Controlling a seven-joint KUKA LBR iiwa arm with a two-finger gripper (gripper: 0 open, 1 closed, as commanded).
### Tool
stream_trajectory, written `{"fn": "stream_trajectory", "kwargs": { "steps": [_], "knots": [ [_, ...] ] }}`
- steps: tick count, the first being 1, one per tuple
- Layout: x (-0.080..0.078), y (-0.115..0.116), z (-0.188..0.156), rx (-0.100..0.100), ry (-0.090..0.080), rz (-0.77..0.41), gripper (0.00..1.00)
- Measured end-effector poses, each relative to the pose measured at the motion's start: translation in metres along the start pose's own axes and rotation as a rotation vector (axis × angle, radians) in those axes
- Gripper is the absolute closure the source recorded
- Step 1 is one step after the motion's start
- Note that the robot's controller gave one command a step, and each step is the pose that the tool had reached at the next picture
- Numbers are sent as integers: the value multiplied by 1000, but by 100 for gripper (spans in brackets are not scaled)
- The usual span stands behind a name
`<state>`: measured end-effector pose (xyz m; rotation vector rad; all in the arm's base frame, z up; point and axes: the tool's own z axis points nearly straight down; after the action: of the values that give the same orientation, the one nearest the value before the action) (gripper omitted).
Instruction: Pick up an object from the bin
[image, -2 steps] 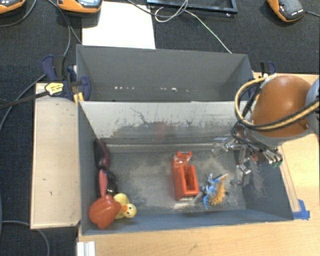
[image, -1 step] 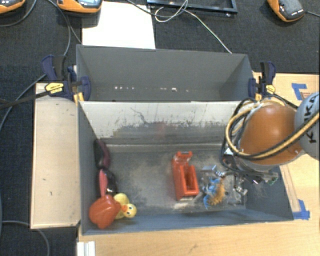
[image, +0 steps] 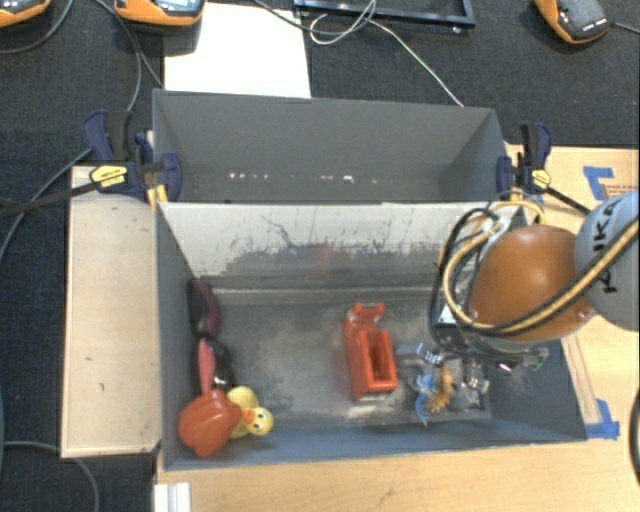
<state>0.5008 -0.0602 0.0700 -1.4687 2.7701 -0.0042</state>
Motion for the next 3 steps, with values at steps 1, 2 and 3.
{"fn": "stream_trajectory", "kwargs": {
  "steps": [1, 2, 3],
  "knots": [
    [2, 0, -1, -10, 1, -115, 100],
    [2, 0, -1, -10, 0, -114, 100],
    [2, 1, -6, -16, 3, -114, 100]
  ]
}}
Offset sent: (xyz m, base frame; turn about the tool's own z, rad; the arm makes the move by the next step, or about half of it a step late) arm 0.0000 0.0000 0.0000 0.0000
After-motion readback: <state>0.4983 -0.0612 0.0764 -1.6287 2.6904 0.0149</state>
